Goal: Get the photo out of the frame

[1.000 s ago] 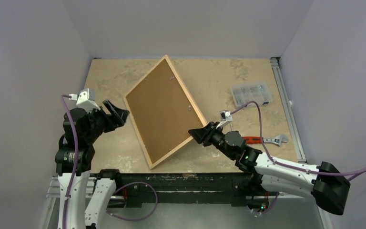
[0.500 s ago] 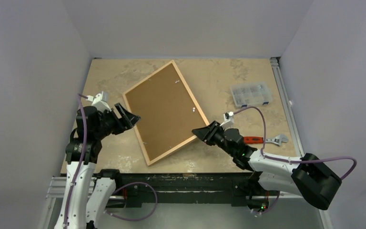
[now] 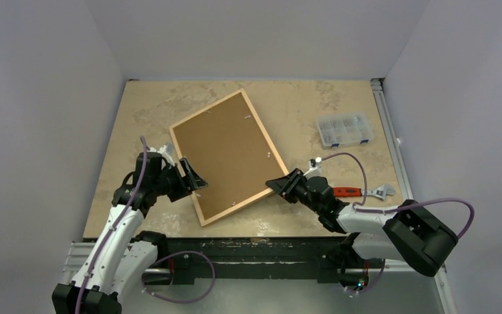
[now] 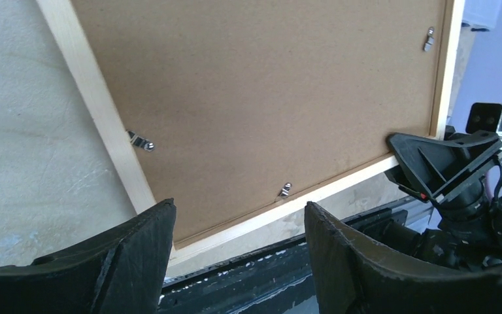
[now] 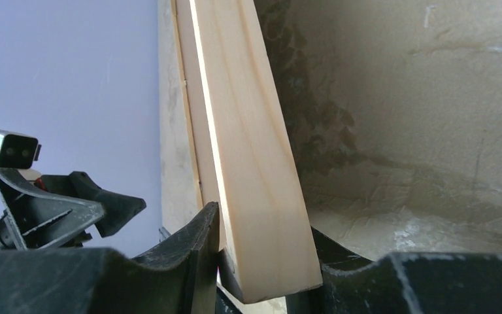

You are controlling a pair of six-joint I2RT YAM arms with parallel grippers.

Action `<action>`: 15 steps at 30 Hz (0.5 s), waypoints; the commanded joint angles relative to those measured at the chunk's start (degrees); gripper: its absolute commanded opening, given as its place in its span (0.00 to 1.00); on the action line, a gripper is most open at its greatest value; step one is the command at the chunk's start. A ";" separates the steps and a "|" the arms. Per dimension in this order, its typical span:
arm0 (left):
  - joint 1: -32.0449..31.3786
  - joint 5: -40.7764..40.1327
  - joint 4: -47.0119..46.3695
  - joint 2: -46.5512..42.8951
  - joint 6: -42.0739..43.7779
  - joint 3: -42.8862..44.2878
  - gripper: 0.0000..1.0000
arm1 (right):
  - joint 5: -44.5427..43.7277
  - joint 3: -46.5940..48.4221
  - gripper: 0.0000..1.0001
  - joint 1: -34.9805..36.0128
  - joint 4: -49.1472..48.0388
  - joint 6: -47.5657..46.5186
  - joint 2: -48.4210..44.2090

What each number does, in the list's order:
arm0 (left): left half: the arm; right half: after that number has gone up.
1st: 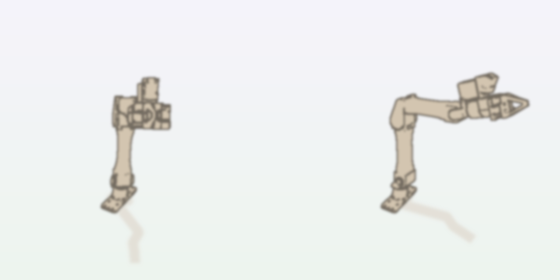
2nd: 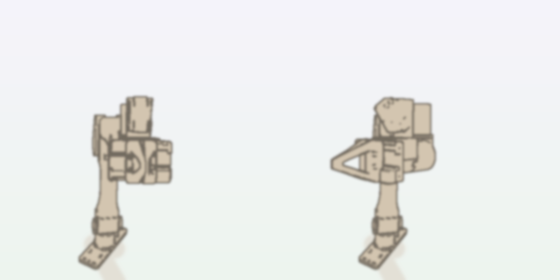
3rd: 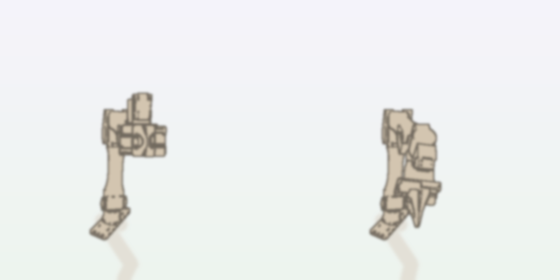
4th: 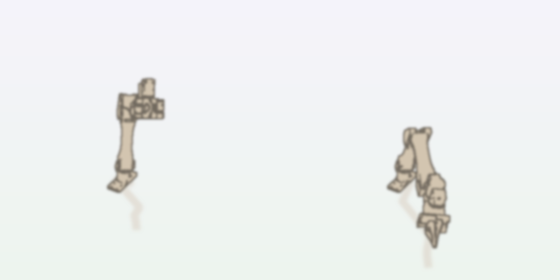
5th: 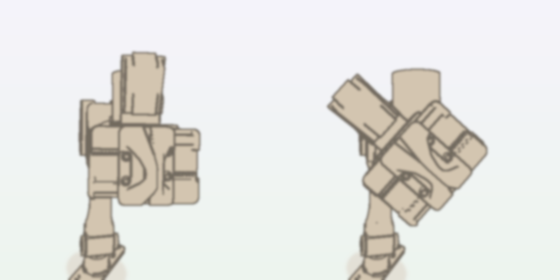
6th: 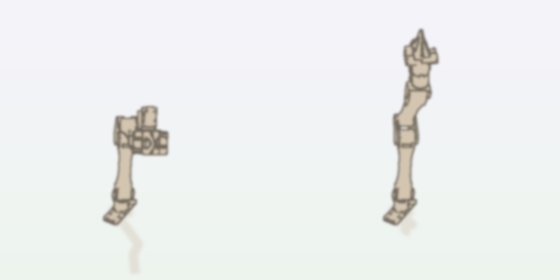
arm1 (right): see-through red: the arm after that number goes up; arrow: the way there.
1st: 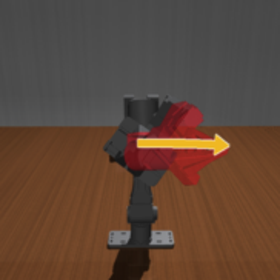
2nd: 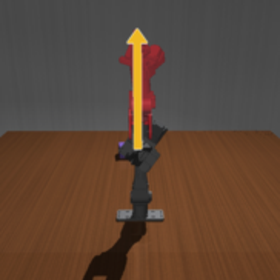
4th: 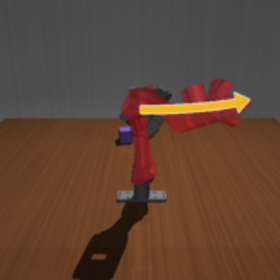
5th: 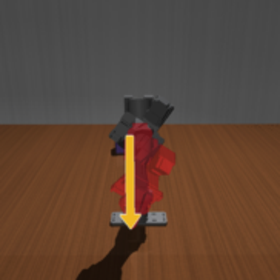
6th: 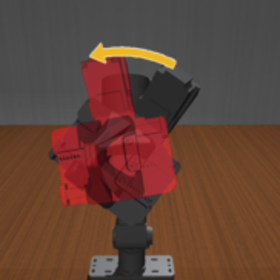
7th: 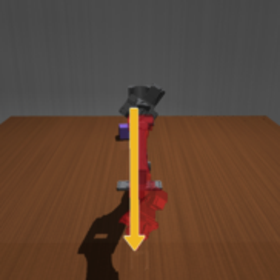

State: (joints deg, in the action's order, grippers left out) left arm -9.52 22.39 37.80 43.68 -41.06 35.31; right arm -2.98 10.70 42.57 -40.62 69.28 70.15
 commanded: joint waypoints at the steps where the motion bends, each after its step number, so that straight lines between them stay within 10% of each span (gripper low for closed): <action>1: -0.33 -3.87 -2.29 -0.40 -2.70 -1.09 0.70 | -6.98 -2.65 0.07 -1.06 13.53 -11.22 3.67; 15: -0.34 -5.48 0.37 3.08 0.20 3.27 0.71 | -8.57 -1.20 0.79 -1.17 30.45 -10.88 -3.38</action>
State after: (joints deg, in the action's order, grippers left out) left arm -9.52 18.22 38.41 46.50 -42.46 35.11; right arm -5.80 9.82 41.63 -30.63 65.43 68.42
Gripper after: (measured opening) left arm 0.709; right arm 0.727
